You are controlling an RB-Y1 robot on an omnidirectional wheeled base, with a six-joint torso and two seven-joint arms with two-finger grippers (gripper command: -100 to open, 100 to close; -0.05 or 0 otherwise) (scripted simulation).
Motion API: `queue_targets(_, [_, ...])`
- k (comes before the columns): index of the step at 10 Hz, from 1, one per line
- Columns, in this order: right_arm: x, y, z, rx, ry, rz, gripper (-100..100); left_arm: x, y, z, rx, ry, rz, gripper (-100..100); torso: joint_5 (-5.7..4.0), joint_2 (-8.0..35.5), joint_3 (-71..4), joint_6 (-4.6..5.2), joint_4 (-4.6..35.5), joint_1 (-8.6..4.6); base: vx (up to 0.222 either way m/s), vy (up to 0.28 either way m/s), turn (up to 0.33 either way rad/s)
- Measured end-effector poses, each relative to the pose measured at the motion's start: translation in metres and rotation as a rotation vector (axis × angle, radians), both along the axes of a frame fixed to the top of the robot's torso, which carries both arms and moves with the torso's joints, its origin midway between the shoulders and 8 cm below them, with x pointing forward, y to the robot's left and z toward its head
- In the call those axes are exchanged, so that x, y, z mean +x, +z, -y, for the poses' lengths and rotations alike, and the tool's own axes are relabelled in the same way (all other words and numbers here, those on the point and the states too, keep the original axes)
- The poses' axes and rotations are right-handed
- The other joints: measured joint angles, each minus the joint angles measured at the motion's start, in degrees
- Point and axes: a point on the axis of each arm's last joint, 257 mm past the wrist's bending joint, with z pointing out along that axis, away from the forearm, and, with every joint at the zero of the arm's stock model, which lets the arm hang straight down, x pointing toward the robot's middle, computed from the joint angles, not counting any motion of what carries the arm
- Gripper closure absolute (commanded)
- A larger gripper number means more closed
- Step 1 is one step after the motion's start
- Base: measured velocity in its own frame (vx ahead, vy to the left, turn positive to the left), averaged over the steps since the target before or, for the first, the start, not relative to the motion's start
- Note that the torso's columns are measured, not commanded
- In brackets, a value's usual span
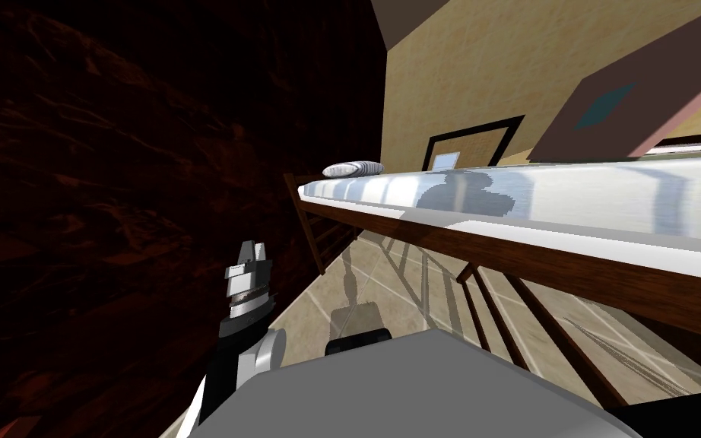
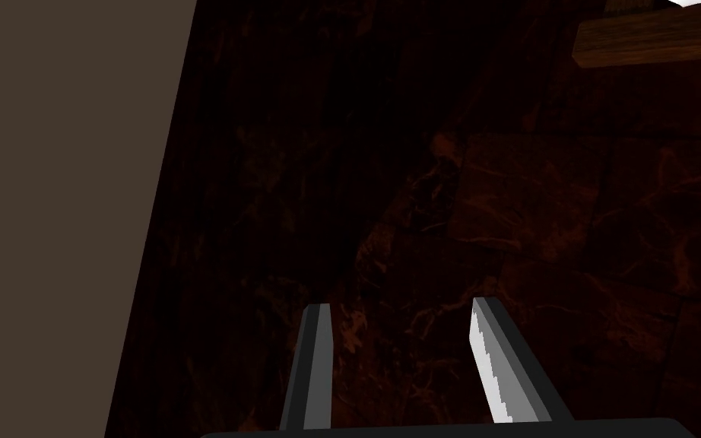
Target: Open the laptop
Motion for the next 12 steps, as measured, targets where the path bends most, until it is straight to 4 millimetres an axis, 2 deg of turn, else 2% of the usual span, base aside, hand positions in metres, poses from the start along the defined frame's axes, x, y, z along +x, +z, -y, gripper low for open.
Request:
queue_targets(6, [0.001, 0.000, -0.016, 0.142, 0.048, 0.144, 100, 0.000, 0.000, 0.000, 0.000, 0.000, 0.000, 0, -0.21, 0.1, 0.0, 0.02, 0.0, -0.13, 0.001, -0.057, -0.064])
queue_targets(12, [0.006, -0.020, -0.008, 0.299, 0.095, 0.297, 100, 0.000, 0.000, 0.000, 0.000, 0.000, 0.000, 0, -0.54, -0.1, -0.1, 0.07, -0.2, -0.33, -0.003, -0.030, -0.074])
